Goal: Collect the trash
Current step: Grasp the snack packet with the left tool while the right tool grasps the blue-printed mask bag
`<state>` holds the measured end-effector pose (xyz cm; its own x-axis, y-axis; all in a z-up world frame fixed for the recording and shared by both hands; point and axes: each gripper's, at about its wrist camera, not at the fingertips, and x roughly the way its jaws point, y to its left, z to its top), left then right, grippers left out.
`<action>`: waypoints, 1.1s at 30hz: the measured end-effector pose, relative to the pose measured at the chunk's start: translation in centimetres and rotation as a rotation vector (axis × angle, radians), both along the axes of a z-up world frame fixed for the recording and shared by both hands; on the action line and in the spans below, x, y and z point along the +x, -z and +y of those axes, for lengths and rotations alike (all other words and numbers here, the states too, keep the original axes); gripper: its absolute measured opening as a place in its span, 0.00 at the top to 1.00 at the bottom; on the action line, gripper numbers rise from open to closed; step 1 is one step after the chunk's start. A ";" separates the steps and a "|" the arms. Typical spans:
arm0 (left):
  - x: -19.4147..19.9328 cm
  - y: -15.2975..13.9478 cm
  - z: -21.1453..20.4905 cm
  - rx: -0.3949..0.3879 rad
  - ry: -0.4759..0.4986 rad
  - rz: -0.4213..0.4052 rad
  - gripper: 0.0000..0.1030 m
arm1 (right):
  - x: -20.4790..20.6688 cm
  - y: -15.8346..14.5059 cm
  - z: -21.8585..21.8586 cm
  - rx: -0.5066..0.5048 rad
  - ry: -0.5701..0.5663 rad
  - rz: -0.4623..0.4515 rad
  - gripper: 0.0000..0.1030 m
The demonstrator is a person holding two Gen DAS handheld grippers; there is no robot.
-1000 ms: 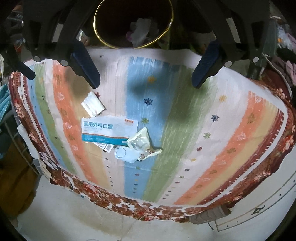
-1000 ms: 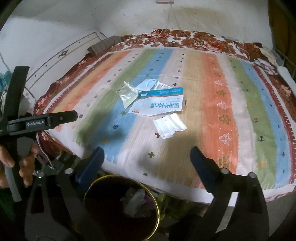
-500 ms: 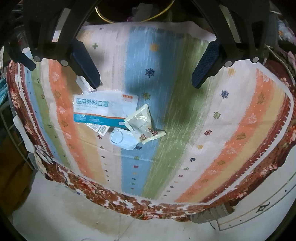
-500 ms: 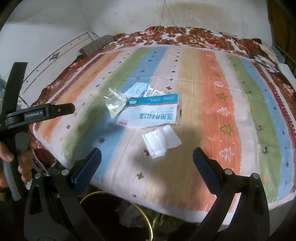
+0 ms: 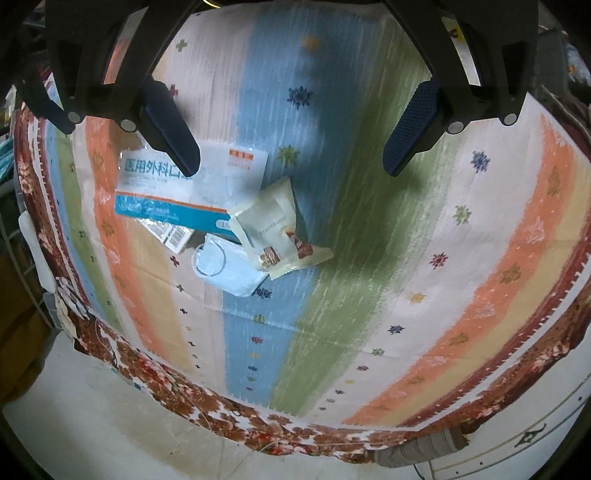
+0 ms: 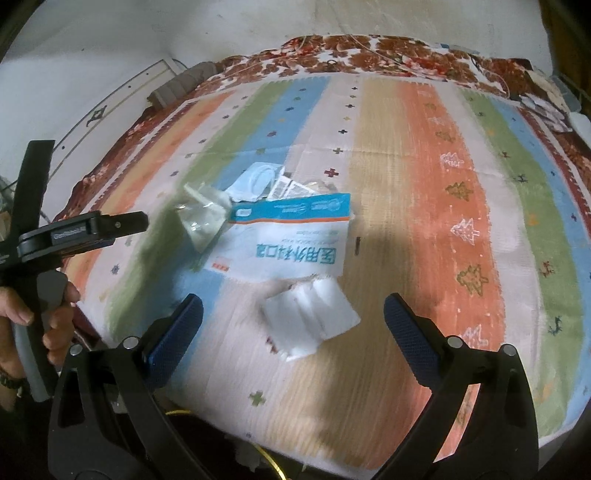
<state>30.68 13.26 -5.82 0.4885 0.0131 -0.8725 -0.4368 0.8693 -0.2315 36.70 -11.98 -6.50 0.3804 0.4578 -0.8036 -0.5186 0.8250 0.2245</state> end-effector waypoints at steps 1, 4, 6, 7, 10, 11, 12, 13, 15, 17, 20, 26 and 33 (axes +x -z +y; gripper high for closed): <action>0.4 0.1 0.2 -0.009 0.008 0.006 0.06 | 0.3 0.2 0.0 0.001 0.000 -0.004 0.11; 1.6 0.4 1.0 -0.030 0.017 0.006 0.06 | 1.6 1.3 0.0 0.003 -0.002 0.011 0.12; 2.4 0.8 1.7 -0.041 0.005 0.014 0.06 | 2.4 1.7 0.0 0.006 0.003 0.015 0.12; 2.8 1.1 1.9 -0.047 0.001 0.019 0.06 | 2.7 1.9 0.0 0.009 0.004 0.018 0.13; 3.9 1.8 2.6 -0.071 -0.003 0.031 0.06 | 3.9 2.5 0.1 0.020 0.009 0.036 0.17; 4.3 2.0 2.9 -0.077 -0.005 0.031 0.06 | 4.4 2.9 0.1 0.020 0.016 0.051 0.17; 4.6 2.1 3.0 -0.082 -0.007 0.030 0.06 | 4.8 3.1 0.1 0.026 0.026 0.065 0.19; 5.0 2.2 3.3 -0.090 -0.011 0.029 0.06 | 5.2 3.3 0.1 0.034 0.032 0.075 0.19; 5.7 2.5 3.7 -0.114 -0.019 0.027 0.06 | 5.7 3.7 0.3 0.035 0.033 0.085 0.22; 6.4 3.2 4.1 -0.144 -0.037 0.034 0.06 | 6.2 4.2 0.6 0.029 0.029 0.094 0.26; 7.2 4.1 4.1 -0.178 -0.048 0.052 0.06 | 6.8 4.8 0.8 0.030 0.020 0.114 0.34; 8.0 5.6 3.9 -0.201 -0.064 0.065 0.07 | 7.4 5.8 1.7 0.051 -0.005 0.172 0.55; 7.6 6.5 4.7 -0.221 -0.096 0.058 0.20 | 7.2 6.2 2.7 0.048 -0.029 0.194 0.85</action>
<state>38.30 17.93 -12.35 0.4434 -0.1374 -0.8857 -0.5328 0.7542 -0.3837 43.86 -9.25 -12.68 0.2066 0.5059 -0.8375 -0.4850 0.7963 0.3613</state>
